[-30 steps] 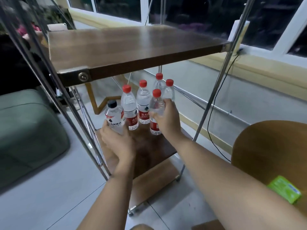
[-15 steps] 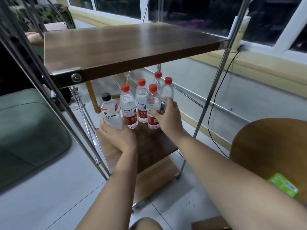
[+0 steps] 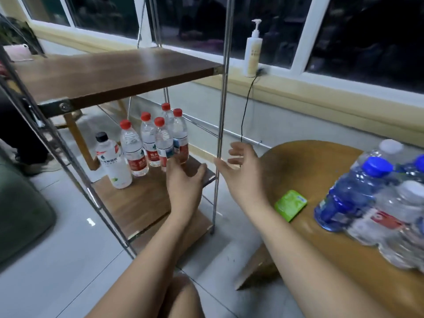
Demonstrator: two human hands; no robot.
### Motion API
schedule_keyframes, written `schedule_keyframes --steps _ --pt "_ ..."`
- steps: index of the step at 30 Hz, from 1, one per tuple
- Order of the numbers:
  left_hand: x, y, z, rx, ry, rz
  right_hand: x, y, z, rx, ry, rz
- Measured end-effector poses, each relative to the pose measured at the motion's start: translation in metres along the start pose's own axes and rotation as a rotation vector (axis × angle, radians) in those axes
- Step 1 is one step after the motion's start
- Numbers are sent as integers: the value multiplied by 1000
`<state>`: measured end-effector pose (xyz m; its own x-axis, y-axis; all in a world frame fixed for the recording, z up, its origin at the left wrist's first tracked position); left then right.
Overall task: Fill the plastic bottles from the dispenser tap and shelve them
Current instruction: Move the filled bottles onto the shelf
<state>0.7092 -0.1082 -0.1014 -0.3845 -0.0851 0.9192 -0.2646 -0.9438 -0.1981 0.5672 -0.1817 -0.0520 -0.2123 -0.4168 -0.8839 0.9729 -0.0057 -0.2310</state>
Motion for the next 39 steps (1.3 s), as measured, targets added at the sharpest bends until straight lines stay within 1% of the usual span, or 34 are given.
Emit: schedule_keyframes --steps 2,4,12,17,20,23,25,28,30,33,36,39 --pt "24 11 -21 -125 41 -18 -6 -37 -6 48 -4 -10" --pt "45 22 -41 -215 78 -34 -13 -75 -12 99 -27 -29" --pt "109 70 -133 -469 171 -129 -30 -212 -31 323 -132 -176" --pt "138 103 -176 -621 219 -135 -33 -292 -34 486 -209 -390" --pt "150 120 -190 -690 230 -108 -31 -332 -30 558 -186 -553" --pt "156 135 -199 -719 242 -86 -24 -356 -22 529 -130 -753" --pt "159 140 -203 -713 249 -75 -19 -364 -17 456 -89 -863" --pt "162 145 -206 -706 260 -64 -13 -366 -13 337 -28 -955" --pt "163 144 -206 -701 267 -47 -10 -365 -14 314 -35 -991" --pt "160 138 -206 -676 271 -56 -2 -360 -20 310 -70 -950" --pt "153 124 -207 -670 257 -88 11 -355 -27 305 -45 -841" --pt "146 101 -206 -672 242 -144 22 -354 -30 327 -14 -785"
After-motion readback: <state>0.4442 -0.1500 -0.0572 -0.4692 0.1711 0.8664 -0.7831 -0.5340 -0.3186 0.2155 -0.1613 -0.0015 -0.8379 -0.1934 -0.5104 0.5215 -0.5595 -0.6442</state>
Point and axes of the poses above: each hand's wrist, its own z-axis towards the middle knuckle, its own y-axis out of the palm, x = y × z, the point moved 2 cm from there along z, towards the middle knuckle, and after that the axes turned 11 degrees about x, right-handed, at the moved point
